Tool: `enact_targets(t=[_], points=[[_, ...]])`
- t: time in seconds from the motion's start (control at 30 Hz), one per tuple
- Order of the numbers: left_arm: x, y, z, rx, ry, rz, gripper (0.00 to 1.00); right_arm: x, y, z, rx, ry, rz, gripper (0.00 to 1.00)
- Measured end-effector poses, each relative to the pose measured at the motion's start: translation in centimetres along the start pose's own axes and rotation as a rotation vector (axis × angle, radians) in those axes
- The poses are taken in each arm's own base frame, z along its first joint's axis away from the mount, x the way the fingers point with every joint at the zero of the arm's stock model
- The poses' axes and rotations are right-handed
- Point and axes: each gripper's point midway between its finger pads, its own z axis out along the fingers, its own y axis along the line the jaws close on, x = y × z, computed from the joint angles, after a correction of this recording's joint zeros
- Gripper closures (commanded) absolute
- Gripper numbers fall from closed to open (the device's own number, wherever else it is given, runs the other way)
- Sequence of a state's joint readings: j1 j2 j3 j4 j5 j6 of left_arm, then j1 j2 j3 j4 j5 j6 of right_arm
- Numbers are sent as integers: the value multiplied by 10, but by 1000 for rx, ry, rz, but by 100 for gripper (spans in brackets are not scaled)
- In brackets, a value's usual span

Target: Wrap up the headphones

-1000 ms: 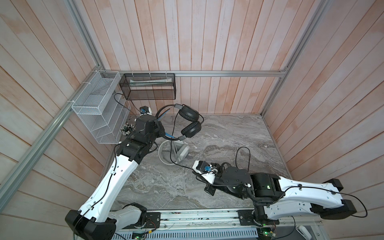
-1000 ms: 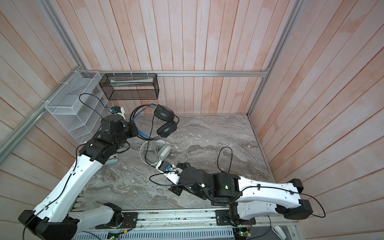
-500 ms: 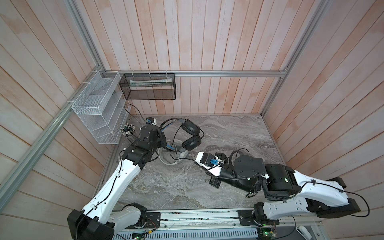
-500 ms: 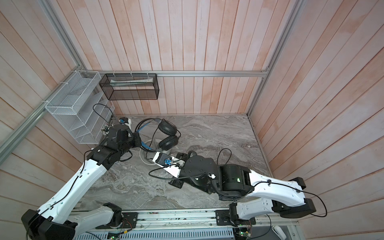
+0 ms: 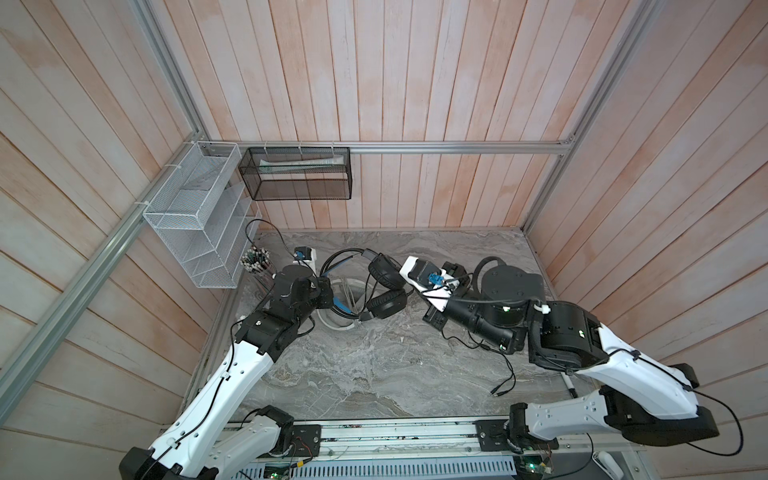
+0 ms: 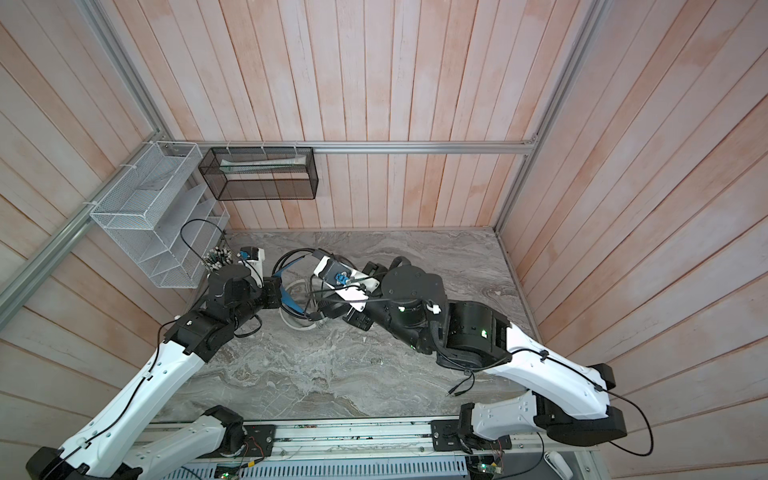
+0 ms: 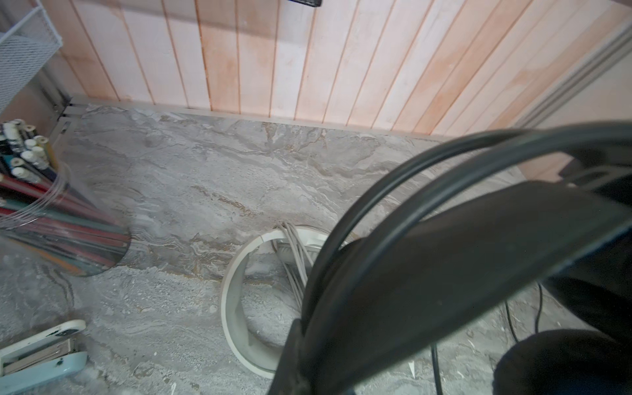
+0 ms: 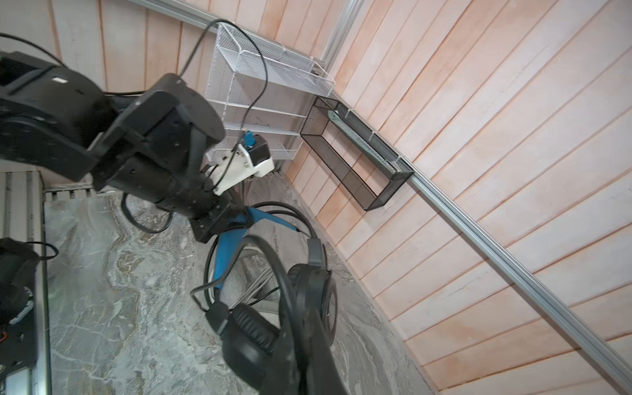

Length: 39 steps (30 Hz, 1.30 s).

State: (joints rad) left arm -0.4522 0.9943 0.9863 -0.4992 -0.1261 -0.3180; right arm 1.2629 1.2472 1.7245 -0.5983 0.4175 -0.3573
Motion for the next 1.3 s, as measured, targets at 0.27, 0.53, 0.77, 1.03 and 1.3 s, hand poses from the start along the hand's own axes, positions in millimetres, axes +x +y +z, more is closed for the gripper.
enact_targets(t=[0.27, 0.53, 0.77, 1.03, 1.3], points=[[27, -30, -7, 103, 40, 107, 100, 5, -42, 32, 66, 12, 8, 100], [24, -52, -29, 190, -3, 136, 100, 36, -86, 55, 127, 32, 74, 100], [35, -79, -39, 276, 12, 181, 100, 57, -105, 80, 123, 44, 131, 100], [27, -88, -49, 303, -14, 187, 100, 114, -118, 99, 147, 106, 222, 100], [-7, -91, -74, 324, -106, 125, 100, 150, -109, 101, 146, 105, 306, 100]])
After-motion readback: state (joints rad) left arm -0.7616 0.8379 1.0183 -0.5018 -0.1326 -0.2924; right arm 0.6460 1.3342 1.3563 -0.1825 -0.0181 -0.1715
